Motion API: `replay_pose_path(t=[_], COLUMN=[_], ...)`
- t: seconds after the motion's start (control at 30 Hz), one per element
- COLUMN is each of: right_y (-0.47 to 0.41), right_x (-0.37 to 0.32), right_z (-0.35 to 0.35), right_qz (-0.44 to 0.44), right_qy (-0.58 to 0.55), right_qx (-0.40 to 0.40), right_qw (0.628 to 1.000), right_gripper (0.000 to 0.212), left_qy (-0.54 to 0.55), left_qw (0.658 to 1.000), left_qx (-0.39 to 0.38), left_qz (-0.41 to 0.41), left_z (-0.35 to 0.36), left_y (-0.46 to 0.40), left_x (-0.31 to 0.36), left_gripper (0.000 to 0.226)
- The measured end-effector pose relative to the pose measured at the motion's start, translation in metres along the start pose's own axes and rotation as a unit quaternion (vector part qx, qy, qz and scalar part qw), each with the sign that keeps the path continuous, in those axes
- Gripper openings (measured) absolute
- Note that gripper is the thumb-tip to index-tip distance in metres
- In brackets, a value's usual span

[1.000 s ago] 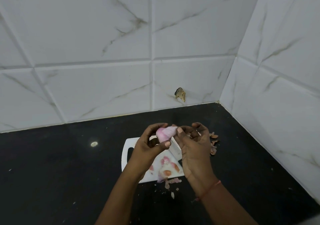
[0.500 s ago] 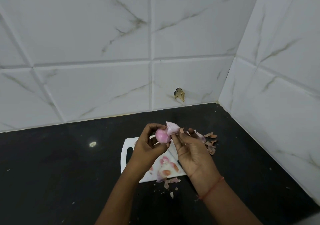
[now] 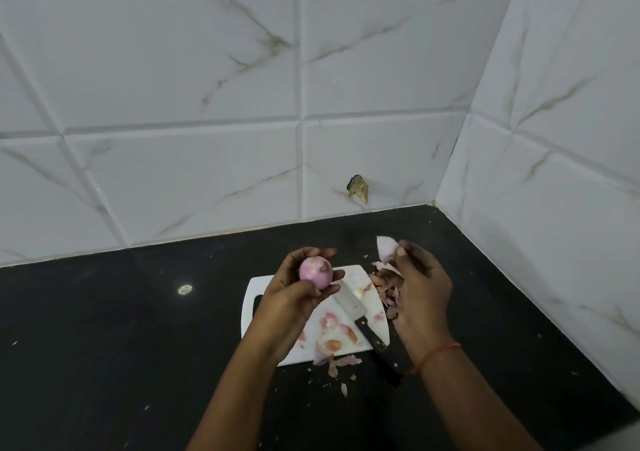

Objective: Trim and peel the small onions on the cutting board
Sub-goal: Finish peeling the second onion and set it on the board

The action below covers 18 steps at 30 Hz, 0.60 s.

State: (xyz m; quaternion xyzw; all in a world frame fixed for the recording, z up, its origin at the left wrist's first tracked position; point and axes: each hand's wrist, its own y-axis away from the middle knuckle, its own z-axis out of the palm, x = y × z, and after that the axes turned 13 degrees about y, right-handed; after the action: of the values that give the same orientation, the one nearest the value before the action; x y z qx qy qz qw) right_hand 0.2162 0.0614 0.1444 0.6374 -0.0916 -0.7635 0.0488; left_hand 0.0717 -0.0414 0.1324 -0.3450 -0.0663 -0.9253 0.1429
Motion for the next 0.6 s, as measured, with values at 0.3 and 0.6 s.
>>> replay_pose_path(t=[0.3,0.6], right_y=[-0.016,-0.009], right_x=[0.017,0.026], right_z=[-0.018,-0.021], right_qz=[-0.045,-0.186], right_qy=[0.231,0.322], right_qx=[-0.061,-0.038], right_qw=[0.97,0.927], right_gripper=[0.032,0.017], left_qy=[0.199,0.144], left_qw=[0.974,0.979], left_qx=[0.027,0.042], left_qz=[-0.105,-0.139], left_z=[0.0,0.007], left_y=[-0.007,-0.006], left_x=[-0.004,-0.003], left_gripper=[0.05,0.05])
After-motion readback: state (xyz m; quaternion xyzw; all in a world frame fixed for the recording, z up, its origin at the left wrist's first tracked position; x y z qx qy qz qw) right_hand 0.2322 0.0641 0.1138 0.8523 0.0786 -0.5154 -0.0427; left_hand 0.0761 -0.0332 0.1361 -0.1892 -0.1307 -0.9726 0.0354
